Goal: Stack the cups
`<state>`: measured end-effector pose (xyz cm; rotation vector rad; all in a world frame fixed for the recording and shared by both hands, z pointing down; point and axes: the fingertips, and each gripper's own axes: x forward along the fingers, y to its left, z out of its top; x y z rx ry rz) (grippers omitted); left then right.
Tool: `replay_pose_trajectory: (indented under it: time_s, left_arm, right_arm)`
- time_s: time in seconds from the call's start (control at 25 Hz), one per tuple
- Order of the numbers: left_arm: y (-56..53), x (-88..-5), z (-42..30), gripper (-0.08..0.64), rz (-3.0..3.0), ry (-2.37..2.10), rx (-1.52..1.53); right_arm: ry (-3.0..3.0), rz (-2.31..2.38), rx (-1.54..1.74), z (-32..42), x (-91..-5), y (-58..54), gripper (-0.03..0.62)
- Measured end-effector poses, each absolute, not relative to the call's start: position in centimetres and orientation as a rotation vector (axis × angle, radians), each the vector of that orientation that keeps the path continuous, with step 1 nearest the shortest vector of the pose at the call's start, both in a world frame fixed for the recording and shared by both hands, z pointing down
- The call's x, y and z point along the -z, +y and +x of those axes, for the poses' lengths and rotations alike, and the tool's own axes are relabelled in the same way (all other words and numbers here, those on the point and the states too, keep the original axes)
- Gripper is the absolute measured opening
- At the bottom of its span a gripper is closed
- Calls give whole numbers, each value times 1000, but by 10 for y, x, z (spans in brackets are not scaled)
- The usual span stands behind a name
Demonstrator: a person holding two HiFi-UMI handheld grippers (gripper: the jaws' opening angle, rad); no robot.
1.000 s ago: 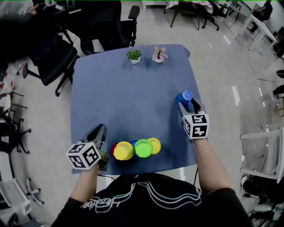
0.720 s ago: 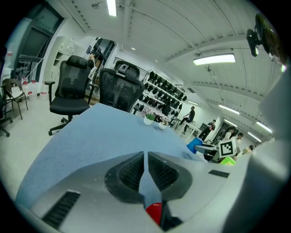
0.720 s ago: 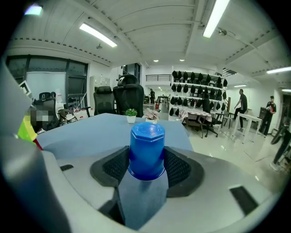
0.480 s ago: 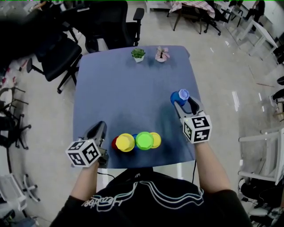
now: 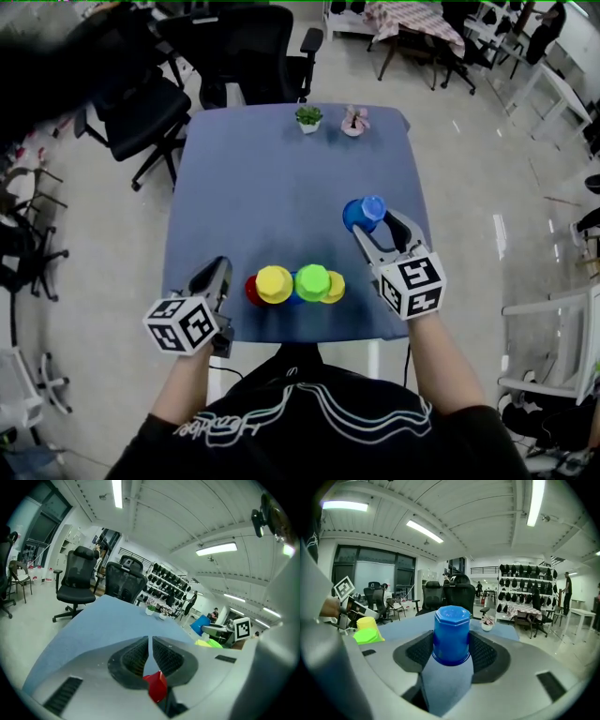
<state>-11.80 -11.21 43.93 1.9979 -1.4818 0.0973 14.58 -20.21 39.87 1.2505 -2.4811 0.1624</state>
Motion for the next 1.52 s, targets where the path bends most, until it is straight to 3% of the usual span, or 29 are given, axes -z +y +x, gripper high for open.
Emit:
replay_pose_trajectory:
  time_s: [0.56, 1.52]
  left_arm:
    - [-63, -412, -113, 48, 2031, -1487, -37]
    - [-24, -397, -101, 48, 2071, -1472, 26]
  right_arm:
    - [-2640, 991, -92, 78, -340, -140, 253]
    - [-2653, 623, -89, 18, -349, -72, 253]
